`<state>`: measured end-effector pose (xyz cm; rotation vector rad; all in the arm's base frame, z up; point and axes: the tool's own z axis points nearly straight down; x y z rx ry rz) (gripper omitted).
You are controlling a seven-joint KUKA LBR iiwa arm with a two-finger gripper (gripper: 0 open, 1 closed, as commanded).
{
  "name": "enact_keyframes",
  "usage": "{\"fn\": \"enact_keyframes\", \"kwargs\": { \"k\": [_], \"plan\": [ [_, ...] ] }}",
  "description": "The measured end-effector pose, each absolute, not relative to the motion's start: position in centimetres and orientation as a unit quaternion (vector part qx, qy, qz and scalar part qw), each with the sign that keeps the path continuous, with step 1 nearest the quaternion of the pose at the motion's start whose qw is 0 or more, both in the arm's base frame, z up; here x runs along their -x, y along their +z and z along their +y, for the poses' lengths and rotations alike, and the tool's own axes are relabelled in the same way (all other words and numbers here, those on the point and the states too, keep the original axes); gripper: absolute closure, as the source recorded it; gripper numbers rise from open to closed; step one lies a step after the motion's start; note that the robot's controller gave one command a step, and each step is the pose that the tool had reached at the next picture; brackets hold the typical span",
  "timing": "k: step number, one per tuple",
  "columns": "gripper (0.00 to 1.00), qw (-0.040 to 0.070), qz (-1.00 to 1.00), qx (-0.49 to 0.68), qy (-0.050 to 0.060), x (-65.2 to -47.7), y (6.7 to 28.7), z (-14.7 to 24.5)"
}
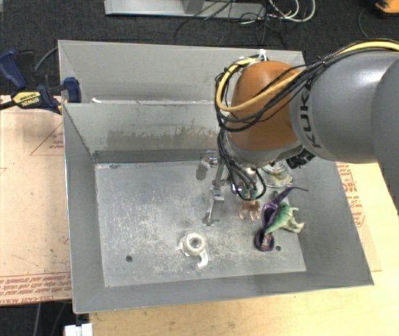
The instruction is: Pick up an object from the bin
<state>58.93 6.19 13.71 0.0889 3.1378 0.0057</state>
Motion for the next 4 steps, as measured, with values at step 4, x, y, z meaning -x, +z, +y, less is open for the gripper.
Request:
{"fn": "enact_keyframes", "kwargs": {
  "k": [4],
  "plan": [
    [0.0,0.002,0.999,-0.035,0.002,-58.1,7.0,0.1]
  ]
}}
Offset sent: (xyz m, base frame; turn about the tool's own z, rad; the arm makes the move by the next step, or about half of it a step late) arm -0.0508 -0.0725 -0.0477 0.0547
